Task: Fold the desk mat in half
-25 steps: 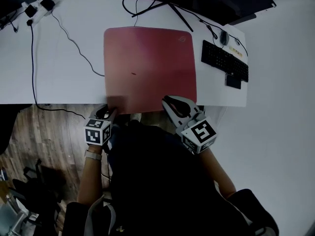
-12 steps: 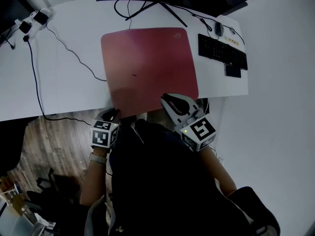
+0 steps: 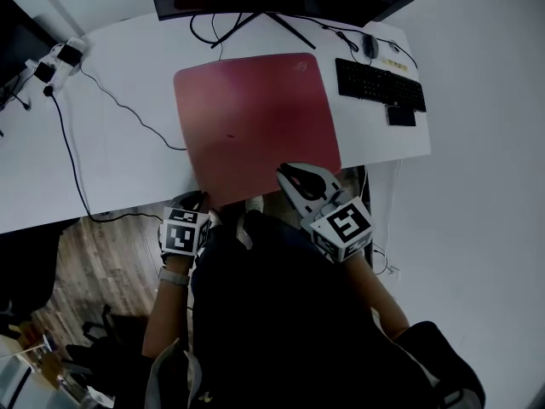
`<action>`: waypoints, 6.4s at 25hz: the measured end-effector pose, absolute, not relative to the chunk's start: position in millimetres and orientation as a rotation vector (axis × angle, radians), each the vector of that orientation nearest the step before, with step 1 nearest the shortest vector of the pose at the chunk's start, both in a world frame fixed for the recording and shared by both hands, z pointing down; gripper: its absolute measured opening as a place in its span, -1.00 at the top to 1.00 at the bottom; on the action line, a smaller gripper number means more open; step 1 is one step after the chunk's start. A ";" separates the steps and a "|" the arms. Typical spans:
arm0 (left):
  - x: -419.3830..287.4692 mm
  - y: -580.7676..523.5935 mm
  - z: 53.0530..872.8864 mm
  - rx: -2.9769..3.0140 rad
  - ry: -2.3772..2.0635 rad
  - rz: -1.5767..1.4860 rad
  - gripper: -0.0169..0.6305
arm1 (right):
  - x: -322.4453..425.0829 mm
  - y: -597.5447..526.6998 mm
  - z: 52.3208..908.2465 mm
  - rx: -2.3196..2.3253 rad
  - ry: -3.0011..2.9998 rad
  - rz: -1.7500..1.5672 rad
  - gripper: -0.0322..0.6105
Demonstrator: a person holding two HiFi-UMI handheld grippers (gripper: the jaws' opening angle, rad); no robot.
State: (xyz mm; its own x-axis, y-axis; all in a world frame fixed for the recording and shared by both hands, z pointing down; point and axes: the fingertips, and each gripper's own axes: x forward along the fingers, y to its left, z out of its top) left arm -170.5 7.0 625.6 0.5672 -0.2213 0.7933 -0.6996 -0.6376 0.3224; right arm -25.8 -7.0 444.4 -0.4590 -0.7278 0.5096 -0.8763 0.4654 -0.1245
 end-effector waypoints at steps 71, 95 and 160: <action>-178.3 -93.7 572.0 2.015 -1.041 1.150 0.87 | 114.9 -65.9 450.3 1.437 -2.440 0.587 0.77; -48.9 -120.2 561.2 1.982 -1.096 1.134 0.87 | 216.7 -105.5 465.8 1.320 -2.529 0.641 0.77; 142.0 -227.0 537.5 2.326 -0.367 0.916 0.87 | 132.8 -115.3 592.8 1.544 -2.203 1.322 0.42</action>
